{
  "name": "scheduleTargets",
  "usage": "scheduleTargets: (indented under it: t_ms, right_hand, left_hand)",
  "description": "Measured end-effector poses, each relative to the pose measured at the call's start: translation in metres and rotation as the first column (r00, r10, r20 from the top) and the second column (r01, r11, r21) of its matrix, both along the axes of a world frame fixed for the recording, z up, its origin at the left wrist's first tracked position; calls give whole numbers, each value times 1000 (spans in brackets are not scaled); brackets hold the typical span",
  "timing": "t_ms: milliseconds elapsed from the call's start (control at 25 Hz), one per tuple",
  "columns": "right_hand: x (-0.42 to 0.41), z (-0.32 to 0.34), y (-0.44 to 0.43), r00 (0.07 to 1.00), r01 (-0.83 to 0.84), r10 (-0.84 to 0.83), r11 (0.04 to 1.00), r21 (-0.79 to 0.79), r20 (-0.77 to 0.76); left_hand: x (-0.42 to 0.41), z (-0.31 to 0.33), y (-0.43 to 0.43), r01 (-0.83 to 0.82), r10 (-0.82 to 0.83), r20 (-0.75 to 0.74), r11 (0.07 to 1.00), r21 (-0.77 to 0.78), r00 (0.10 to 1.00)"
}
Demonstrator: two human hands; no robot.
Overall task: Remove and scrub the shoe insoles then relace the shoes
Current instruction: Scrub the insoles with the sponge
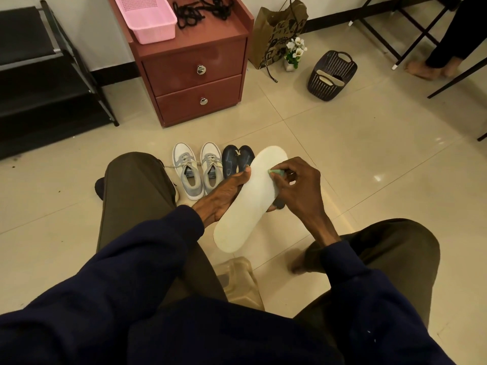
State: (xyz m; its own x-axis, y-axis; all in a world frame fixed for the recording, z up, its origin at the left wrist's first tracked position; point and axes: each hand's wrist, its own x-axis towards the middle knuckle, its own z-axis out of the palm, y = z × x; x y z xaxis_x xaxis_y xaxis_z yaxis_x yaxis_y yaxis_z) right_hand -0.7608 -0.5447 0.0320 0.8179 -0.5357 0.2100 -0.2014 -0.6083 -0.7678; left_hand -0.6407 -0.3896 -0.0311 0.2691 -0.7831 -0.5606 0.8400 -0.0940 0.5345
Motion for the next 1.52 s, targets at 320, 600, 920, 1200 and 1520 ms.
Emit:
scheduleTargets:
  t_ms: [320,600,920,1200,1520]
  right_hand:
    - [5,0,-6,996,-87,86,992,-96,-13]
    - [-6,0,-43,993,109,-109,994,8,36]
    - [1,2,24,974,-217,215,976,-21,-76]
    - [5,11,69,784,-610,608,792,24,-127]
    - [11,-12,6,997,65,-70,990,-125,-31]
  left_hand:
    - [-8,27,2,-11,9,58,1000,28,998]
    - [-16,50,11,173,-172,28,985,-3,985]
    - [1,37,0,-238,241,-22,966,103,970]
    - [10,51,2,-368,374,-77,926,79,924]
    - [-16,46,-6,-97,79,108,982,165,991]
